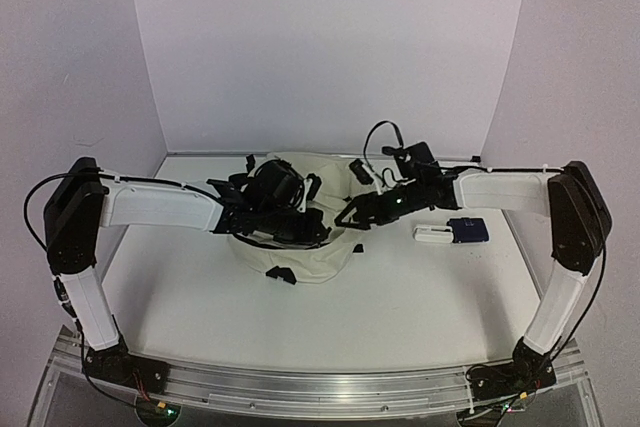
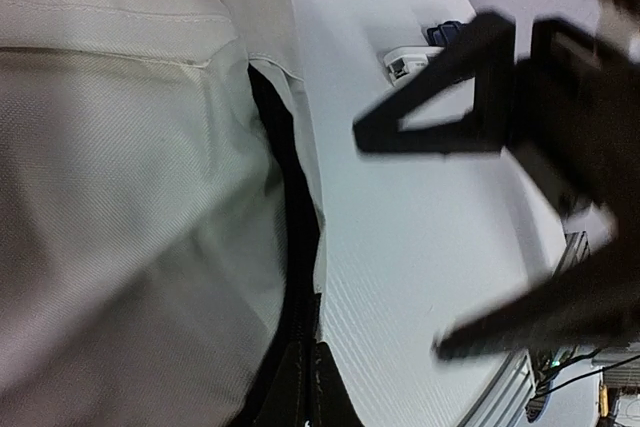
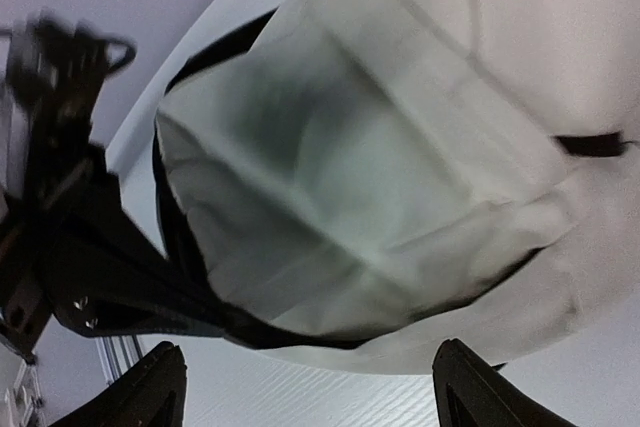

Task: Pack the student bag
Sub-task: Zip the student bag at the center of the board.

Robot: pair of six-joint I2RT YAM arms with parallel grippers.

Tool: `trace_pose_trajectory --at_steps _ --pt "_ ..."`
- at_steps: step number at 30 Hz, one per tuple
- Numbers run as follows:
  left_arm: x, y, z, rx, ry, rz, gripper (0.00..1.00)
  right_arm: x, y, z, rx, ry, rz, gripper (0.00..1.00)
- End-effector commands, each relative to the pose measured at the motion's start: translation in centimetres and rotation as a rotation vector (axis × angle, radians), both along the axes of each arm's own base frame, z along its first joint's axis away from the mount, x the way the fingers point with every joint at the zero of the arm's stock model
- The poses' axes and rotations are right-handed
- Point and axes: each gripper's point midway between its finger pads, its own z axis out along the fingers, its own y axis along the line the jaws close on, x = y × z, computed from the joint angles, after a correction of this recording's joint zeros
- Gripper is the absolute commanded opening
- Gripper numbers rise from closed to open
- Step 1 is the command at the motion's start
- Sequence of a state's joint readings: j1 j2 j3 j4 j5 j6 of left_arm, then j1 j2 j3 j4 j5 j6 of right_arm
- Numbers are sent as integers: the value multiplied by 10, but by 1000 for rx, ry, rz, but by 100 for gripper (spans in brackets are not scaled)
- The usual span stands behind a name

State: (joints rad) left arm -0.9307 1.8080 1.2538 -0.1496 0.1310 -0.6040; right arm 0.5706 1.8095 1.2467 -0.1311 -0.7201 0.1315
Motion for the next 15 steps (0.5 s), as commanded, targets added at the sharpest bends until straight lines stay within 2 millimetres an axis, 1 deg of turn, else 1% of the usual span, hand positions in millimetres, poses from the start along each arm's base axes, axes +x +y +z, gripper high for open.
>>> trace_pose_trajectory --at_steps 1,4,6,9,11,15 --pt "15 1 24 -108 -4 52 0 -27 13 -28 -102 -49 91 83" --pt "16 7 22 -112 8 65 0 -25 15 -42 -164 -107 109 83" --pt "18 10 18 -110 15 75 0 -22 15 -50 -177 -94 100 83" --pt "20 12 16 -128 29 79 0 -20 16 -54 -211 -132 93 83" --pt "21 12 13 -136 40 77 0 -17 16 -54 -249 -205 101 83" --pt "22 12 8 -144 63 72 0 -10 19 -37 -278 -396 149 83"
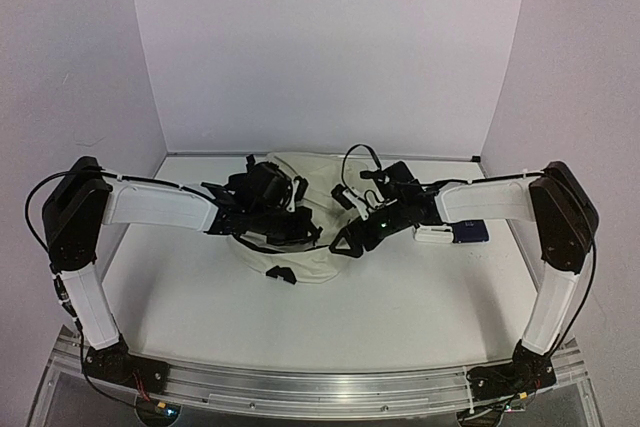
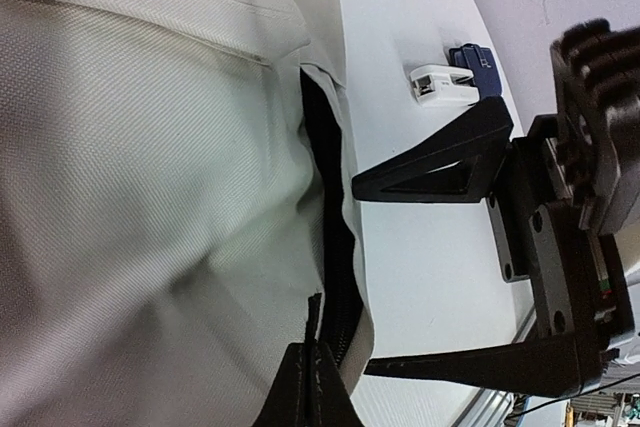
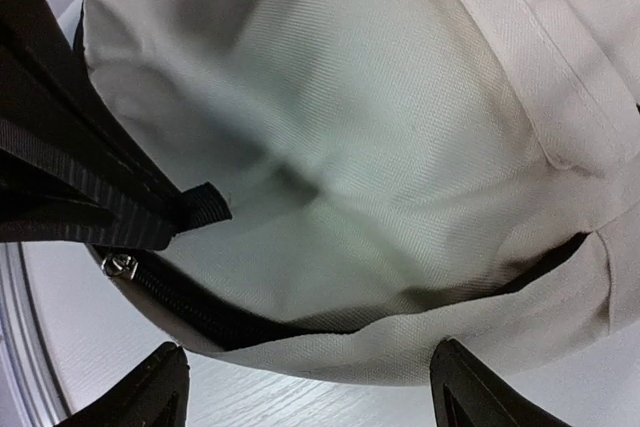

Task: Pack the student bag
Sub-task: Zip the student bag at the center of the board.

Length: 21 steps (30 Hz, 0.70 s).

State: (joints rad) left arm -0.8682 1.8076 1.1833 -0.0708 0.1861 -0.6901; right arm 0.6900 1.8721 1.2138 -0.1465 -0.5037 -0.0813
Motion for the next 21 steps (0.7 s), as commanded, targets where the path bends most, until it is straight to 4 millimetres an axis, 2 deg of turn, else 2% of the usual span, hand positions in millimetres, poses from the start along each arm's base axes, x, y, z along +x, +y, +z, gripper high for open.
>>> trace_pose_trajectory --at_steps 1,5,11,13,14,15,16,19,21 --pt "7 -5 20 -86 -15 1 0 12 6 24 -41 -263 88 83" --pt "12 -3 23 -111 -13 10 0 4 19 32 -66 -363 184 81" --pt "12 -1 25 -117 -9 11 0 -1 33 22 -104 -397 228 68" --pt "12 1 25 -115 -8 13 0 0 34 17 -127 -411 237 59" --pt "11 2 25 -113 -8 16 0 0 34 15 -137 -415 237 51" --pt "11 4 25 -109 -9 21 0 0 32 14 -146 -418 235 38" --pt "12 7 27 -107 -12 28 0 1 30 13 -155 -423 230 31" --pt "12 18 29 -94 -21 53 0 -1 20 14 -185 -442 218 1" --pt "10 29 24 -59 -14 77 0 -2 13 17 -198 -451 207 0"
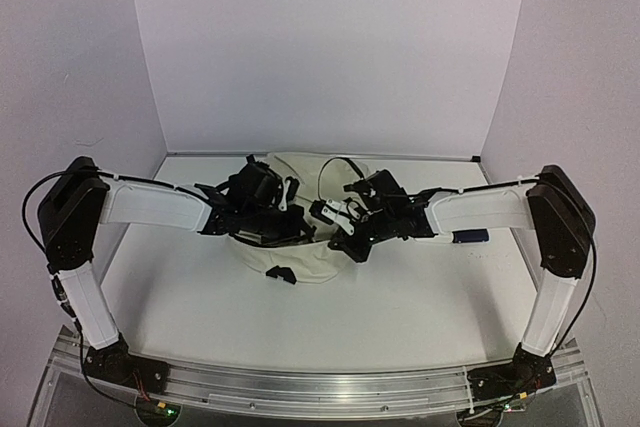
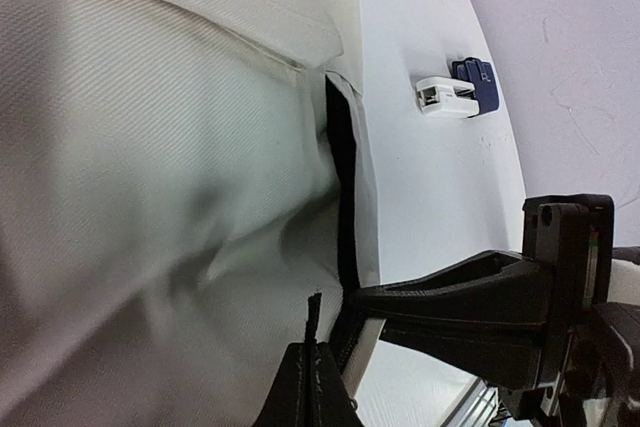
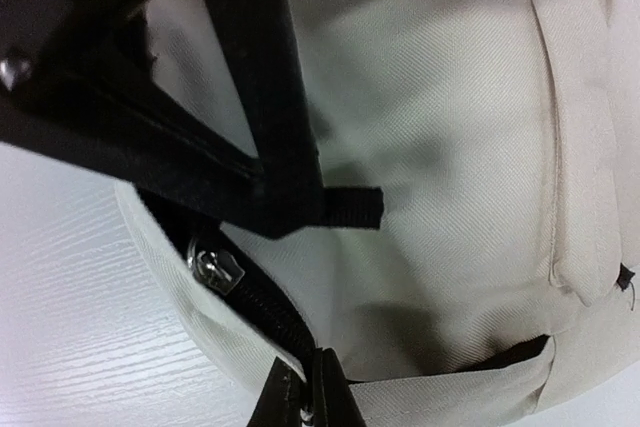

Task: Pack the student bag
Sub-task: Zip the student bag at the center of the board.

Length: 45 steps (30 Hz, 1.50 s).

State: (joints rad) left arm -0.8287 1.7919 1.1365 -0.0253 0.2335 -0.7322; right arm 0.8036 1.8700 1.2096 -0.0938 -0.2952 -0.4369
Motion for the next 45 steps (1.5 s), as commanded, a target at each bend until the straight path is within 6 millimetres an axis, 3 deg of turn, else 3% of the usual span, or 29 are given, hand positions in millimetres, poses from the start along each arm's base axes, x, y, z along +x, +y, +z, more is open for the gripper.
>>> trace_pose_trajectory --at_steps 1,8,13,16,18,20,21,24,29,34,39,40,43,44,45 --pt "3 24 25 1 -55 62 0 3 -13 19 -18 -88 -24 0" --pt "-2 70 19 66 -65 154 0 1 -56 7 -92 -101 -49 0" --pt "-7 95 29 96 -102 200 0 24 -98 3 -136 -111 -98 0" --pt "-12 92 33 75 -102 175 0 47 -111 5 -177 -141 -141 3" --pt "-14 82 35 46 -94 135 0 47 -102 11 -171 -118 -117 20" --pt "-15 73 36 7 -86 105 0 35 -77 26 -135 -96 -73 47" --pt "-16 68 38 -16 -85 93 0 26 -63 33 -120 -103 -48 53" --pt "-18 59 46 -55 -90 60 0 0 -23 57 -50 -110 18 65" --pt "-20 52 54 -78 -98 32 0 -18 22 81 40 -76 83 67" --pt "-21 52 57 -88 -97 31 0 -32 55 62 17 -56 144 62" --pt "-23 56 52 -86 -85 43 0 -23 60 27 -58 -55 134 54" --pt "-24 57 51 -84 -85 45 0 -21 58 24 -71 -60 129 46" --pt "-23 63 48 -68 -87 67 0 -18 53 22 -89 -71 100 7" --pt "-22 67 46 -53 -86 86 0 -19 50 25 -85 -70 91 0" --pt "-20 73 43 -35 -80 110 0 -22 46 28 -82 -69 86 0"
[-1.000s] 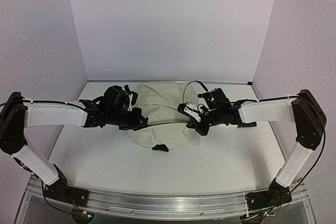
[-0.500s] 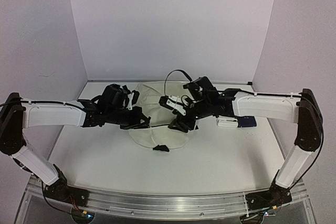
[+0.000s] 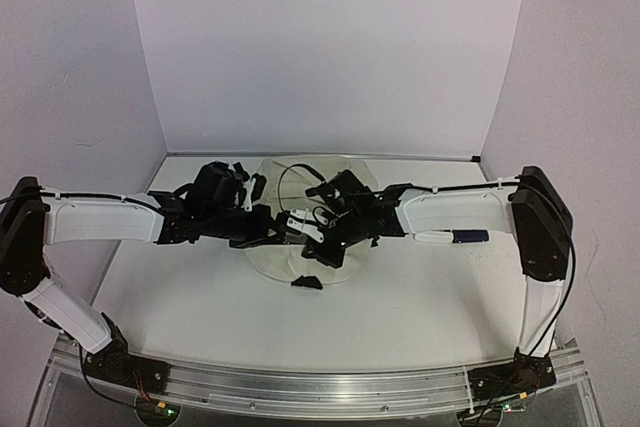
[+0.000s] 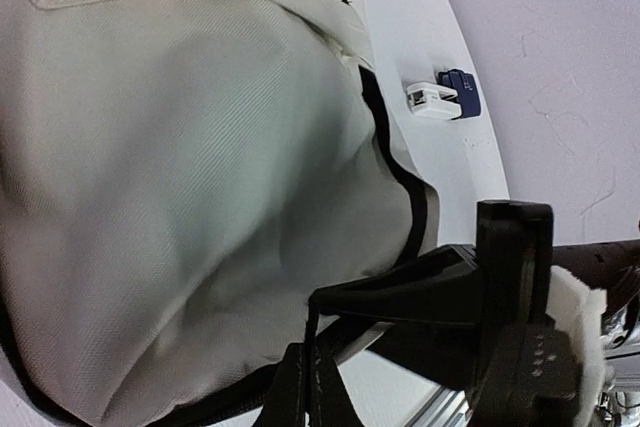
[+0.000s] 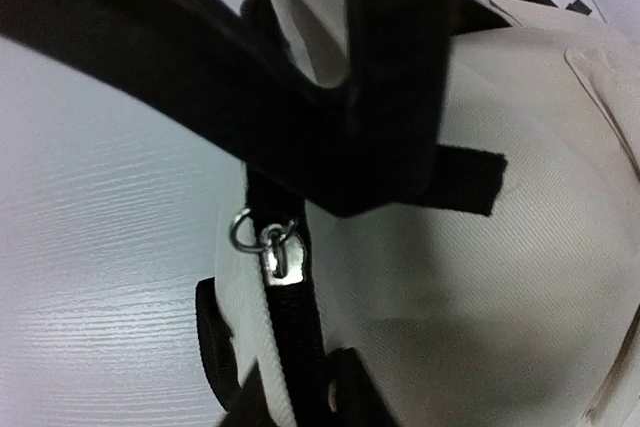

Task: Pack the student bag
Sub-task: Zip the student bag at the center of the board.

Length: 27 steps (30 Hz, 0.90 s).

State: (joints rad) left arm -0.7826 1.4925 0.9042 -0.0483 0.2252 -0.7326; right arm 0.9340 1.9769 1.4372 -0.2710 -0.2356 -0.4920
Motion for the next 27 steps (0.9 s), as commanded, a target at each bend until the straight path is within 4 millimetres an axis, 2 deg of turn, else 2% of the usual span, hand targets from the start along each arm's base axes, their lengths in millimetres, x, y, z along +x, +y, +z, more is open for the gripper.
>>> trace_pose_trajectory --at_steps 1,7,10,12,15,16,17,19,21,24,27 --pt "11 20 8 21 -34 94 0 3 -12 27 19 -44 -48 0" --pt "36 78 -23 106 30 299 0 -17 -47 25 -19 -52 -64 0" --pt "43 99 -29 113 37 353 0 -22 -68 10 -71 -53 -77 0" --pt "46 104 -25 110 22 356 0 -23 -80 5 -94 -56 -81 0" --pt "47 98 -18 99 6 319 0 -18 -91 1 -127 -83 -84 0" --pt "47 94 -15 86 -1 297 0 -17 -90 2 -126 -88 -84 1" --pt "46 88 -12 61 -8 270 0 -16 -86 5 -113 -81 -83 10" --pt "42 76 -4 5 -18 219 0 -18 -70 21 -57 -48 -70 41" --pt "36 67 0 -24 -19 176 0 -20 -51 34 -7 -29 -52 54" --pt "31 57 3 -26 -30 144 0 -21 -22 52 43 -34 -22 57" --pt "29 54 4 -29 -29 136 0 -21 4 60 68 -39 6 59"
